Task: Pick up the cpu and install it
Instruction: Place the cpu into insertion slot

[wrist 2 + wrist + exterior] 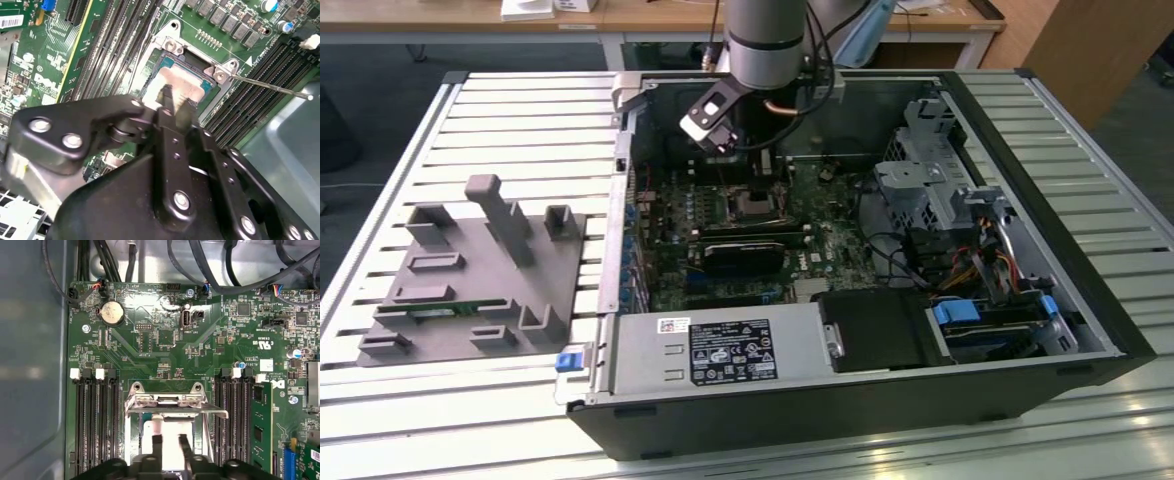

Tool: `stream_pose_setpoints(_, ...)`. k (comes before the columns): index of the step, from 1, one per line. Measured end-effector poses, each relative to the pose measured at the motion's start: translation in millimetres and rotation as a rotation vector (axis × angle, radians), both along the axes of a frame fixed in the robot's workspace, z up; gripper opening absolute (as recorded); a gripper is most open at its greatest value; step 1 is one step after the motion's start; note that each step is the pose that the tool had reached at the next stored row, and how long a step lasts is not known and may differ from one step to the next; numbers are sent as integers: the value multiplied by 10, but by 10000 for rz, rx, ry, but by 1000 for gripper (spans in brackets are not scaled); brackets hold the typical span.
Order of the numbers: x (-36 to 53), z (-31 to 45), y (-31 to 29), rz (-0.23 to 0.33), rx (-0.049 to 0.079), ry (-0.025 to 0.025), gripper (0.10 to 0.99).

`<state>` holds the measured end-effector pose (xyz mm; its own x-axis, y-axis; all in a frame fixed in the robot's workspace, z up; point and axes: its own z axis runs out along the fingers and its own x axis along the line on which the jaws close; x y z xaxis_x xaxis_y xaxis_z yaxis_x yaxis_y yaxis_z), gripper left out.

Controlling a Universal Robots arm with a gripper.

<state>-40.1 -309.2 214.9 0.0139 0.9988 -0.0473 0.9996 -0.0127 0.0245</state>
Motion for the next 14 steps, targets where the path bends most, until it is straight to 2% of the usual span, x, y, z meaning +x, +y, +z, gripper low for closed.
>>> stream_pose_setpoints(2, 0, 8, 0, 0, 0, 0, 173)
stream_pose_setpoints(3, 0, 11, 0, 0, 0, 0, 173)
stream_pose_setpoints(4, 0, 13, 0, 0, 1, -1, 114)
stream_pose_setpoints(14, 0, 31, 0, -3, 1, -1, 106)
